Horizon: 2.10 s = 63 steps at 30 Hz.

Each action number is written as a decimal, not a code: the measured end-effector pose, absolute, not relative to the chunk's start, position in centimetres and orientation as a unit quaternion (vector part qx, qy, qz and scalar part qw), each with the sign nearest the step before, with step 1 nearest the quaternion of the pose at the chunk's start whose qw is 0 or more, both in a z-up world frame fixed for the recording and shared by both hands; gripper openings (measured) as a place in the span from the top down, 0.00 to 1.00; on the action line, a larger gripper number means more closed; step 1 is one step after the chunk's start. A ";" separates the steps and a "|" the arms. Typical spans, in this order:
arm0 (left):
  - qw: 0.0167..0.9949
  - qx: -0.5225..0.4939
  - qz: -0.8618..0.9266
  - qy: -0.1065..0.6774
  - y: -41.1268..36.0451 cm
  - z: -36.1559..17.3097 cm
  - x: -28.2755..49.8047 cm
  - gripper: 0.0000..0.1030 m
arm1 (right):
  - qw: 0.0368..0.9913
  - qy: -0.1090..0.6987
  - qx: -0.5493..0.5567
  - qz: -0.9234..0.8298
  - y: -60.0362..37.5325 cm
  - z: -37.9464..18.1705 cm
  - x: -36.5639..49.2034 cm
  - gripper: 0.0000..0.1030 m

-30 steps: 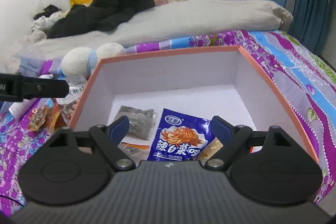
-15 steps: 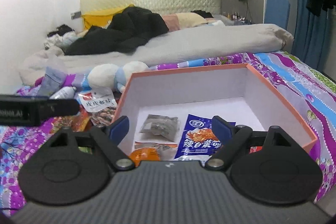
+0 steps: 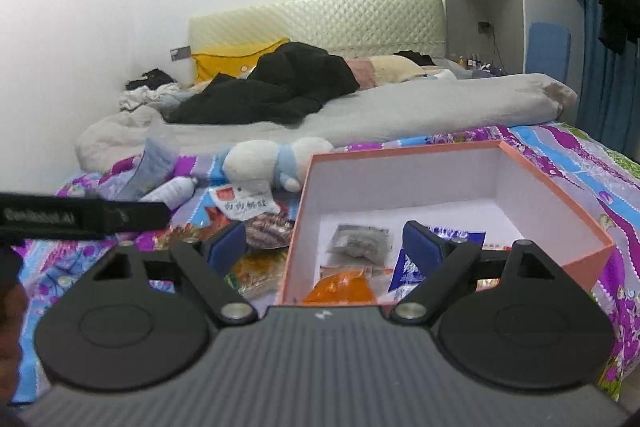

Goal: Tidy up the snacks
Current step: 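Withdraw both open tools from the pink box back toward the snack pile, then lower the left tool to the red spicy-strip packet while the right tool reaches the green packet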

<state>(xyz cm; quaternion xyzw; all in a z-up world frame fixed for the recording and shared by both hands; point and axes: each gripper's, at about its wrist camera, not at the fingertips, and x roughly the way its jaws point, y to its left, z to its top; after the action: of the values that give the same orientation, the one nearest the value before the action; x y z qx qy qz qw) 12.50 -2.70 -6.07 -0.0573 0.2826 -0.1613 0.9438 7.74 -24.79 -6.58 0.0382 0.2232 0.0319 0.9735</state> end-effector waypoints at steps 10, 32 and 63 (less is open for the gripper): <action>0.942 -0.075 -0.114 0.308 1.8 -8.9 8.6 0.15 | 0.965 0.247 0.054 0.073 -22.0 -9.1 4.7 0.16; 0.920 -0.163 -0.057 0.351 8.2 -15.4 11.7 0.16 | 0.948 0.286 -0.040 0.132 -15.6 -11.8 6.3 0.27; 0.844 -0.409 -0.056 0.343 13.7 -24.8 29.6 0.47 | 0.890 0.280 -0.344 0.103 -7.7 -21.6 19.7 0.49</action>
<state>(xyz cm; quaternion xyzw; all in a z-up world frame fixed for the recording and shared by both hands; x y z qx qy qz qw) 29.63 13.68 -24.80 -0.4090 0.3427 -0.0560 0.8439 19.72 -7.73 -21.56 -0.3441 0.2802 0.1035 0.8901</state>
